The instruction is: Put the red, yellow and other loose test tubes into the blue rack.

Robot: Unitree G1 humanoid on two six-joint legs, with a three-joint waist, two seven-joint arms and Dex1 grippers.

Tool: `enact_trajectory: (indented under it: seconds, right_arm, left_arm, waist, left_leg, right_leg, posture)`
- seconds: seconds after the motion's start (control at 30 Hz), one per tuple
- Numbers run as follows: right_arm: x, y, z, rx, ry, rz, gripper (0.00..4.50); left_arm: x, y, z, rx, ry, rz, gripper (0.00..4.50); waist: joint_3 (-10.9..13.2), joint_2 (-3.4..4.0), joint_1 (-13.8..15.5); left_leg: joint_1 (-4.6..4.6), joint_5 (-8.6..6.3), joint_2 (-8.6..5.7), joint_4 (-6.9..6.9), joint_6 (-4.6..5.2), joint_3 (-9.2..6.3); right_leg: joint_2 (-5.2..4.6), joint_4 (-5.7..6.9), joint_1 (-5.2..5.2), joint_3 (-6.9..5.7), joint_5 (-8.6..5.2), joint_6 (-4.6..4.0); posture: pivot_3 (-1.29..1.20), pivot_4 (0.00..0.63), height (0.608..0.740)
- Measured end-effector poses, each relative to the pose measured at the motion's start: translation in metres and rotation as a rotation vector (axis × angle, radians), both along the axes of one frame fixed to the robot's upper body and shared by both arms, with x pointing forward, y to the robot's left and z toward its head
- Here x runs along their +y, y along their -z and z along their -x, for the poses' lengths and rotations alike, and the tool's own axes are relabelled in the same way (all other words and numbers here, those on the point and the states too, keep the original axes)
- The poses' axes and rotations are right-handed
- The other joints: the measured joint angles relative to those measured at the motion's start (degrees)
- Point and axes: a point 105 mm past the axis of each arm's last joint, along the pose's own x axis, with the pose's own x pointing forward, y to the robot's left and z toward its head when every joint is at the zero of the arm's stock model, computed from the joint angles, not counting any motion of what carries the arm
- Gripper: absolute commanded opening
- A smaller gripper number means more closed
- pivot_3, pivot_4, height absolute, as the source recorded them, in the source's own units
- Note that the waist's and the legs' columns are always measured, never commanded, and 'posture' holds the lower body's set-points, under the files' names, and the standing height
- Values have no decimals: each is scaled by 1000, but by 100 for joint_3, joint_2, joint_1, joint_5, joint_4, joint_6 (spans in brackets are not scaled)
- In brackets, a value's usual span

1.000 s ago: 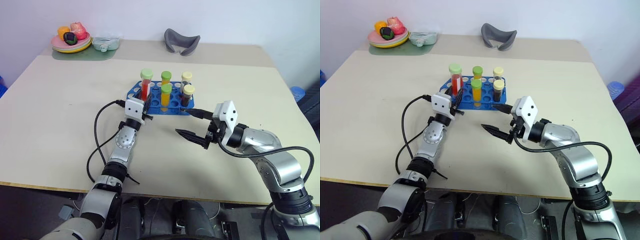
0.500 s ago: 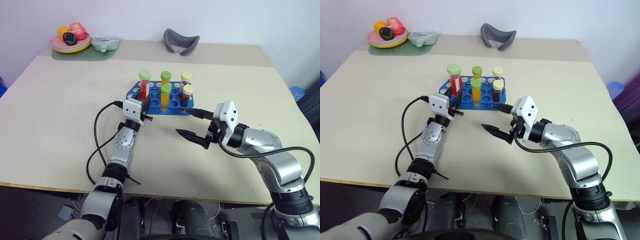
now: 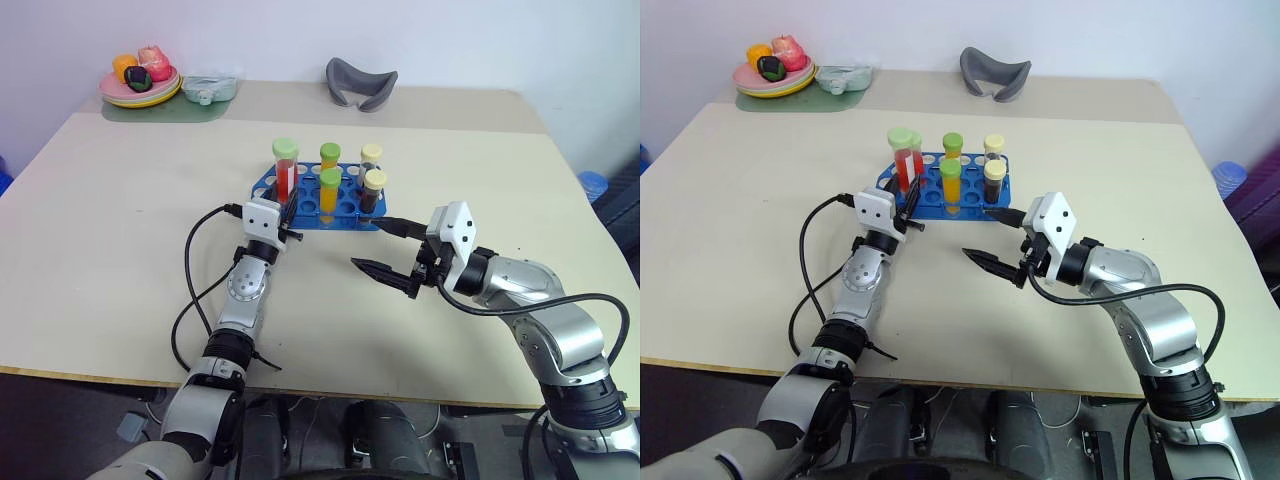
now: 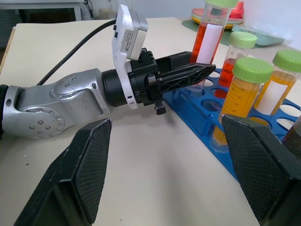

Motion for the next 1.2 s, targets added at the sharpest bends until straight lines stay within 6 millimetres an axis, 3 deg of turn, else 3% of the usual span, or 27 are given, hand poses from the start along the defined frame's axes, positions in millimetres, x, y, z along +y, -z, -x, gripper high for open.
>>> enact_trajectory:
  seconds: [1.2]
  right_arm:
    - [0,0,0,6,-3,1,3798]
  left_arm:
    - [-9,16,0,108,68,-9,894]
  waist:
    - [-1,1,15]
  left_leg:
    - [0,-1,-1,1,1,-3]
  right_leg:
    - [-1,-4,6,-3,0,0]
  posture:
    - [0,150,679]
